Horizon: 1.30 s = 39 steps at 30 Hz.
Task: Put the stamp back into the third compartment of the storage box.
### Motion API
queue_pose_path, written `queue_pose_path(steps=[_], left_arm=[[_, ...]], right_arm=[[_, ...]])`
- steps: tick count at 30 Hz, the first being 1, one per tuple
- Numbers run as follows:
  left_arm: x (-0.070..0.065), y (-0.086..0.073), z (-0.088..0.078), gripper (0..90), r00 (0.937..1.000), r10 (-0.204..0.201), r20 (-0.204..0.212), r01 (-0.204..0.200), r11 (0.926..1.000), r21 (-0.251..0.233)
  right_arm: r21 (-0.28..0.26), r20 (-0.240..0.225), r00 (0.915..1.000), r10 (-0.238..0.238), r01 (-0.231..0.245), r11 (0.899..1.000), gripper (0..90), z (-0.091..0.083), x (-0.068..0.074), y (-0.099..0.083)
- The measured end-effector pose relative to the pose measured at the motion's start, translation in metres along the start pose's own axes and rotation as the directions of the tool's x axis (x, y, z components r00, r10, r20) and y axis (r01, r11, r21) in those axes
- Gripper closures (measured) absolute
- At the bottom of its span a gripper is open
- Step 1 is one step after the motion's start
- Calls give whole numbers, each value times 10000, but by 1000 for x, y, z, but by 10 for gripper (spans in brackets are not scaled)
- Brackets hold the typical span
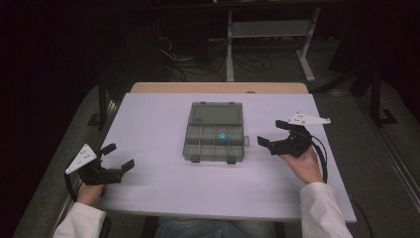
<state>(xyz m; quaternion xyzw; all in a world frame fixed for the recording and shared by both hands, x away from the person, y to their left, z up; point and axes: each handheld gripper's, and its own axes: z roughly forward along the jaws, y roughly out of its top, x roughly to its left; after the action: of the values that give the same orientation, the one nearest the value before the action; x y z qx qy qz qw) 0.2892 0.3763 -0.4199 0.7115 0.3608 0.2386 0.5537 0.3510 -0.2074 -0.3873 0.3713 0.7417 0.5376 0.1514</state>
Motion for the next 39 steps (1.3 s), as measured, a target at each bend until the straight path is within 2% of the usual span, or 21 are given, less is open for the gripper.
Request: queue_pose_path(steps=[13,28,39], left_arm=[[0,0,0,0,10000,61,8,-61,10000,-2],[0,0,0,0,10000,45,20,-45,10000,-84],[0,0,1,0,10000,48,30,-48,10000,-79]], right_arm=[[-213,130,9996,234,-232,9995,0,-16,-6,-16],[-196,297,9996,32,-27,9998,0,-25,-5,-30],[-544,592,9982,-11,43,9985,0,-37,-8,-39]])
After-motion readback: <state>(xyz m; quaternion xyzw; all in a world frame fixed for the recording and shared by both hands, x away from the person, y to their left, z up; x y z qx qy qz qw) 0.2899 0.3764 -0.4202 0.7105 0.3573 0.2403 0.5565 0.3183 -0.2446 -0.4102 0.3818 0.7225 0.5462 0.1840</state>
